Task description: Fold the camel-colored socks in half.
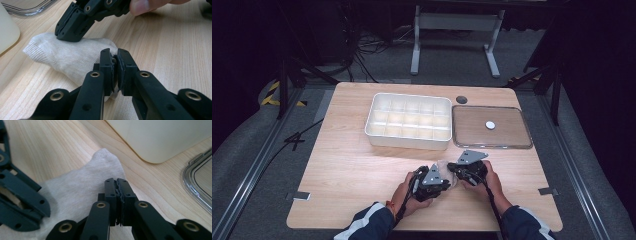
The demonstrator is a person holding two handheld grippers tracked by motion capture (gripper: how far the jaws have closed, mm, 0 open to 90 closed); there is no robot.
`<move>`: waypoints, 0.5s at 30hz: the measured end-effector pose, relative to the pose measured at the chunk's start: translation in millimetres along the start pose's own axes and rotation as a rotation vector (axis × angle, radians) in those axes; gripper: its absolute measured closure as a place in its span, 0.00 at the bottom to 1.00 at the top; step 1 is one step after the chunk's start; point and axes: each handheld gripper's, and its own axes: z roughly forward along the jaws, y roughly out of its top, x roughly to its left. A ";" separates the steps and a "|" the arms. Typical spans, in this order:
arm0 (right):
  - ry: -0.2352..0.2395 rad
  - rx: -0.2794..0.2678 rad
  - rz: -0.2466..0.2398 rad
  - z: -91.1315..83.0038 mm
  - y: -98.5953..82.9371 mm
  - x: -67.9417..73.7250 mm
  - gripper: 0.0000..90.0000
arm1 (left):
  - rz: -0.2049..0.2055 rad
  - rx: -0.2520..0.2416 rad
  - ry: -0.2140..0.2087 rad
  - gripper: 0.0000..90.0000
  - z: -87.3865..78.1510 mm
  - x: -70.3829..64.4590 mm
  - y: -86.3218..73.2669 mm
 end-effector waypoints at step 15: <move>-0.039 0.019 0.069 4.5 -2.5 -14.3 0.95 | -0.006 -0.002 -0.011 0.93 0.3 1.1 -0.1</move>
